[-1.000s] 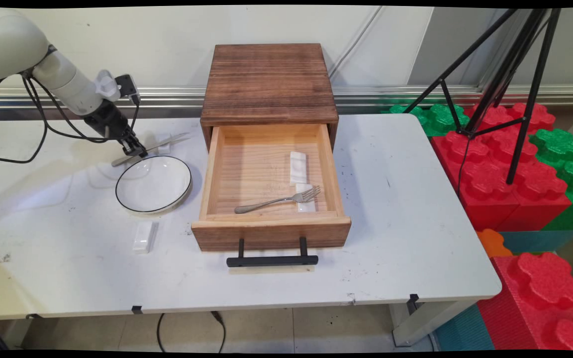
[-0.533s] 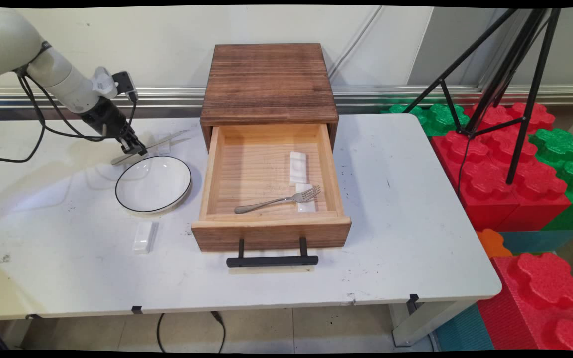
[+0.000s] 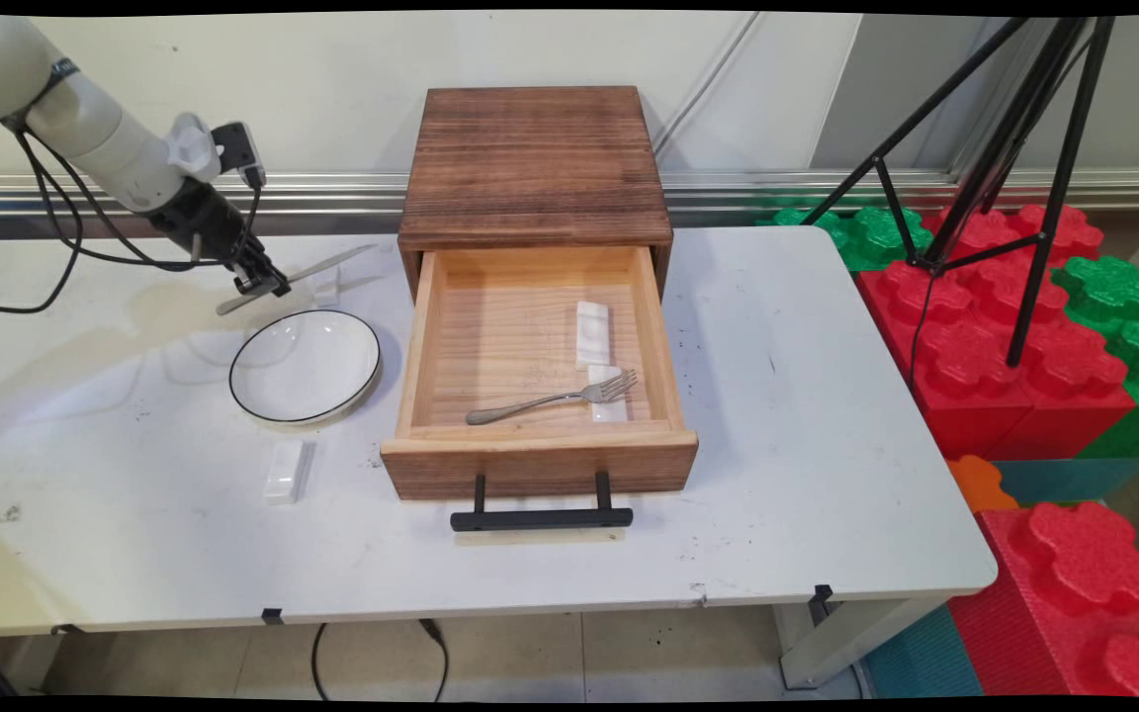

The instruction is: Place the picked object into the drawer

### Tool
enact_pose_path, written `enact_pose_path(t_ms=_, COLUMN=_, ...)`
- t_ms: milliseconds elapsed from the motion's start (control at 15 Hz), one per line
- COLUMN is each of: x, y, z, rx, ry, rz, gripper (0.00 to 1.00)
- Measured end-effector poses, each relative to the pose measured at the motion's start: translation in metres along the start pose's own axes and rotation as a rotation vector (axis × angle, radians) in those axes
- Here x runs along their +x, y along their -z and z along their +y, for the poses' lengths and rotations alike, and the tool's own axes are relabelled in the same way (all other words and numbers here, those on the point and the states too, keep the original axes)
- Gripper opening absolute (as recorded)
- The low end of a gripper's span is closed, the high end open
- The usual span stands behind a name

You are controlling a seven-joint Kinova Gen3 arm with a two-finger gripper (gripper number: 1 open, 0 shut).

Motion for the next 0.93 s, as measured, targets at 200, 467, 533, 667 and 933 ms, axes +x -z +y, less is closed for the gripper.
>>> enact_pose_path(t_ms=200, x=0.009, y=0.024, z=0.008, rx=0.017, ry=-0.025, rz=0.025, gripper=0.00)
enact_pose_path(t_ms=467, x=0.016, y=0.055, z=0.017, rx=0.033, ry=-0.044, rz=0.048, gripper=0.00)
enact_pose_path(t_ms=533, x=0.017, y=0.062, z=0.019, rx=0.036, ry=-0.048, rz=0.053, gripper=0.00)
enact_pose_path(t_ms=667, x=0.018, y=0.079, z=0.024, rx=0.044, ry=-0.056, rz=0.060, gripper=0.00)
enact_pose_path(t_ms=933, x=0.021, y=0.111, z=0.038, rx=0.048, ry=-0.072, rz=0.080, gripper=0.00)
